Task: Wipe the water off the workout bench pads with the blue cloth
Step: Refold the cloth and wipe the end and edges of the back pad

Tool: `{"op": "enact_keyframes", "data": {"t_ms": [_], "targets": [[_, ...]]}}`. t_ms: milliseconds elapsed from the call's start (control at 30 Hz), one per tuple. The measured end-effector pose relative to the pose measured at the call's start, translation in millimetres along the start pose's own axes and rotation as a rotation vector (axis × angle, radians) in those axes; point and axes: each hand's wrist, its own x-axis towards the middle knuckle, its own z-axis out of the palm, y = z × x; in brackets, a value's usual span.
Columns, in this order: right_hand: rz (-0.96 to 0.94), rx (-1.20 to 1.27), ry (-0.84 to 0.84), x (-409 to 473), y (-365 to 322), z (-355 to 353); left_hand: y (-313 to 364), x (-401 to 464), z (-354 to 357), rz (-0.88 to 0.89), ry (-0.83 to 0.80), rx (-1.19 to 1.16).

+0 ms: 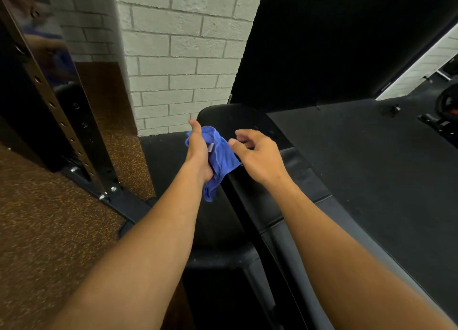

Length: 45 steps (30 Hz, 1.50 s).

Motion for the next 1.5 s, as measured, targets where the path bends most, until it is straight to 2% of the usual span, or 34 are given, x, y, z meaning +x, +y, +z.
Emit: {"op": "enact_keyframes", "data": {"t_ms": [200,300,433,567,767,833,900,967,1033,1133,1167,1233,1333,1433,1500], "targets": [[0.12,-0.072,-0.111,27,-18,26,0,10,-11,0.006,-0.102,-0.198],[0.15,-0.16,-0.09,35,-19,36,-4,14,-21,-0.001,-0.164,-0.255],[0.162,-0.123,-0.065,40,-24,34,-11,18,-42,0.012,-0.284,-0.32],[0.145,-0.087,-0.051,44,-24,28,-29,33,-64,0.051,-0.213,-0.366],[0.153,0.044,-0.042,54,-13,18,-34,39,-73,-0.048,-0.043,-0.067],[0.154,0.074,-0.034,55,-7,14,-29,43,-75,0.031,0.038,-0.045],[0.161,0.09,-0.019,57,-2,9,-17,48,-74,0.201,0.118,-0.047],[0.171,0.121,0.032,61,5,-1,-1,45,-64,0.376,0.124,-0.036],[0.213,0.133,0.125,66,15,-16,15,42,-47,0.551,0.15,0.09],[0.269,-0.081,0.269,67,31,-37,28,38,-26,0.728,0.244,0.383],[0.223,-0.151,0.325,65,33,-39,29,37,-23,0.762,0.277,0.454],[0.009,-0.173,0.392,59,26,-32,30,35,-23,0.847,0.327,0.585],[-0.256,-0.232,0.213,54,12,2,27,32,-21,0.979,0.28,0.74],[-0.299,-0.434,0.009,49,11,42,24,29,-17,1.063,0.138,0.793],[-0.262,-0.556,-0.096,45,15,57,21,26,-18,1.074,0.025,0.857]]}}
